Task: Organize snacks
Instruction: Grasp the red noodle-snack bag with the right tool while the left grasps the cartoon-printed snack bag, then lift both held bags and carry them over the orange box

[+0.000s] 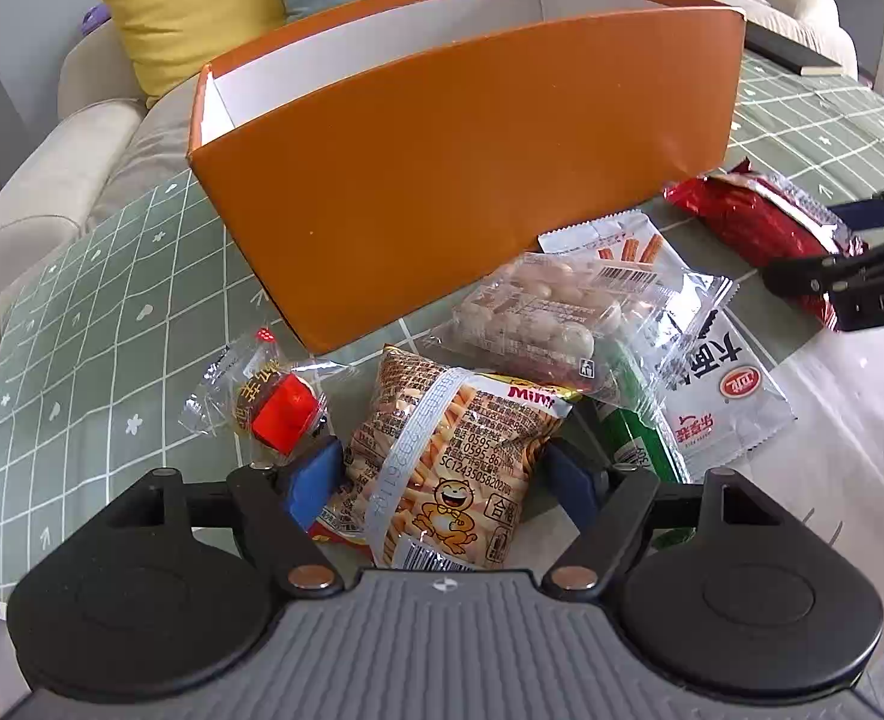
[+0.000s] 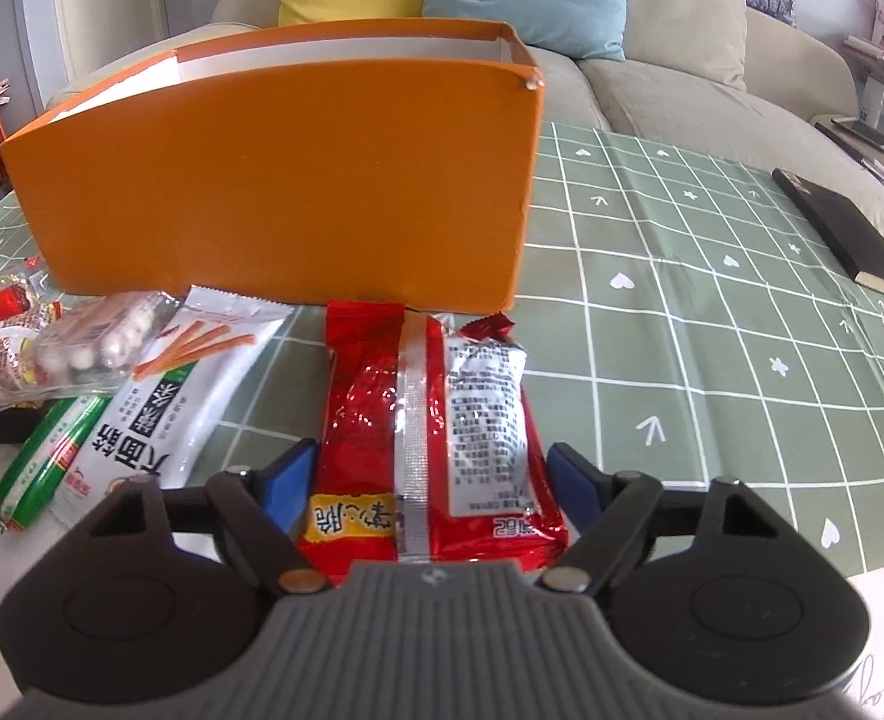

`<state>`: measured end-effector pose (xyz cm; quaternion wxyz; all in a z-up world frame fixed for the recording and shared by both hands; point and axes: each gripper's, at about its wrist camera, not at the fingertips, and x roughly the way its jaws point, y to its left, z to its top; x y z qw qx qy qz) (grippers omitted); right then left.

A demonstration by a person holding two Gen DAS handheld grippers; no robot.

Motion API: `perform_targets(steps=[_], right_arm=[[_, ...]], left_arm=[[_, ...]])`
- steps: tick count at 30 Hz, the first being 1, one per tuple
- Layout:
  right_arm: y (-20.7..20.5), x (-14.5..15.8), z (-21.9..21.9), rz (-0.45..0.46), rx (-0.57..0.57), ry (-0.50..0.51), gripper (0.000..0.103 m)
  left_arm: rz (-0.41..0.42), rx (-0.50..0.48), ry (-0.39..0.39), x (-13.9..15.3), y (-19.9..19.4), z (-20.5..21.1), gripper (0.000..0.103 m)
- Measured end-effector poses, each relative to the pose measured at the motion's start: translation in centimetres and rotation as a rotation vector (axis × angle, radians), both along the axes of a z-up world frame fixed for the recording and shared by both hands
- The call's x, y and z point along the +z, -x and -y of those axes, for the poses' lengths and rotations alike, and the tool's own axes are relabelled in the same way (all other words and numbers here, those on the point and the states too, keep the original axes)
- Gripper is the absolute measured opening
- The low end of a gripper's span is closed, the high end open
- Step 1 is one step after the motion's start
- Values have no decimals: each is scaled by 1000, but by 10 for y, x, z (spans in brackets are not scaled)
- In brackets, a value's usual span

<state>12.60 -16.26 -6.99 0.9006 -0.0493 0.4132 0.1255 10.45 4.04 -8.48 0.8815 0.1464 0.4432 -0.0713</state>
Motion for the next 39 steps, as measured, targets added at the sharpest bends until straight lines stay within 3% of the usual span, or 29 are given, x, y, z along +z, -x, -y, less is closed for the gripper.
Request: perform_targets(steps=[7,17,39], right_arm=[[10,2,-9,14,23,2,71],[20,8,-12,9,28,-1,70],[50,51,-24,102,110,-12,70]], left_arm=[[25,13,2,3,5,1,73],[77,84,49,13,12,-3,54],[166,142,89,58,35,0,51]])
